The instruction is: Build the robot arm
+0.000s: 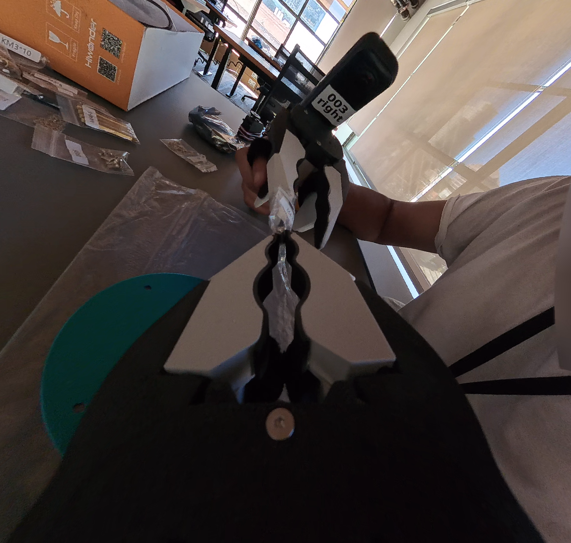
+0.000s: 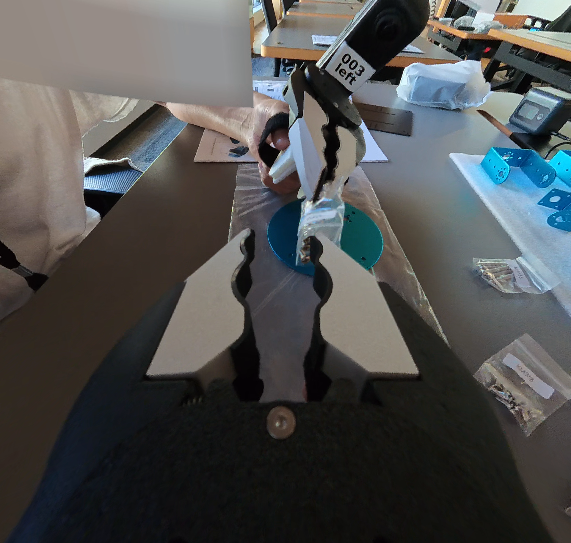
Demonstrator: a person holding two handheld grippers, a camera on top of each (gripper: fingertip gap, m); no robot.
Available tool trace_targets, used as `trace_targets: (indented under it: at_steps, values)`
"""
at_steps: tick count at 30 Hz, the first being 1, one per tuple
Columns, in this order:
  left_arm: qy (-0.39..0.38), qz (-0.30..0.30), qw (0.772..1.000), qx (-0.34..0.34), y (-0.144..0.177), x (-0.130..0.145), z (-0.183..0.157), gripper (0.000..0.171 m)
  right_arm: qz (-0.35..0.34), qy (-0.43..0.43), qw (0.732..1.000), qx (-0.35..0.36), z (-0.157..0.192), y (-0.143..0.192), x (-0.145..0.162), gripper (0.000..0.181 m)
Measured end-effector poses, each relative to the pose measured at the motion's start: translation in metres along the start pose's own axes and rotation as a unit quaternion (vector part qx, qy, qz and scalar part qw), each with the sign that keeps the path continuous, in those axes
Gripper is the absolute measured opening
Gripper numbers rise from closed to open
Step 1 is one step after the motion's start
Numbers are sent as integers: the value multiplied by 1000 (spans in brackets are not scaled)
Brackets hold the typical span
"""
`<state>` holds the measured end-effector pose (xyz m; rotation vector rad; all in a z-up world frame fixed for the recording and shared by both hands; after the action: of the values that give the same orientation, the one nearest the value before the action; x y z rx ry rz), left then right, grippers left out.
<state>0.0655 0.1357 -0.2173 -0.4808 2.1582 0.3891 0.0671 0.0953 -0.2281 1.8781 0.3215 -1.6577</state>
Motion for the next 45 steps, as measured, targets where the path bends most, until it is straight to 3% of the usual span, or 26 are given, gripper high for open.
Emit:
trace_targets:
  at_steps: [5,10,19,26,33,41,45]
  values:
    - [0,-4,1000,0,3,-2,0,3,0,-3,1000,6,-4,6,-1,31]
    - [0,-3,1000,3,0,-1,-2,3,-8,-5,1000,3,-1,-2,-3,41]
    - [-2,-3,1000,-1,3,-2,0,3,16,-8,1000,8,-4,6,1,31]
    - [-1,2,1000,0,0,1,-1,3,24,-1,1000,11,-2,-3,4,40]
    - [-2,-4,1000,-3,4,-3,1,3,28,-2,1000,13,-5,6,3,31]
    - [-1,2,1000,3,0,0,-2,3,2,-21,1000,-7,0,-3,0,42]
    - [-4,2,1000,1,1,-1,-1,3,10,-18,1000,-9,1,1,1,35]
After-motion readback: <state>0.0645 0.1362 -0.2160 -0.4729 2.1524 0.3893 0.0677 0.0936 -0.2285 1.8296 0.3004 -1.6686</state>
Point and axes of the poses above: each gripper's, where its closed fingertips meet, y back along the fingers, x out of its underside, z = x × y across the jaws, the point moved 1 cm from there along y, back along the fingers, and after that the axes turned 1 degree about -x, right-handed, at the moved point
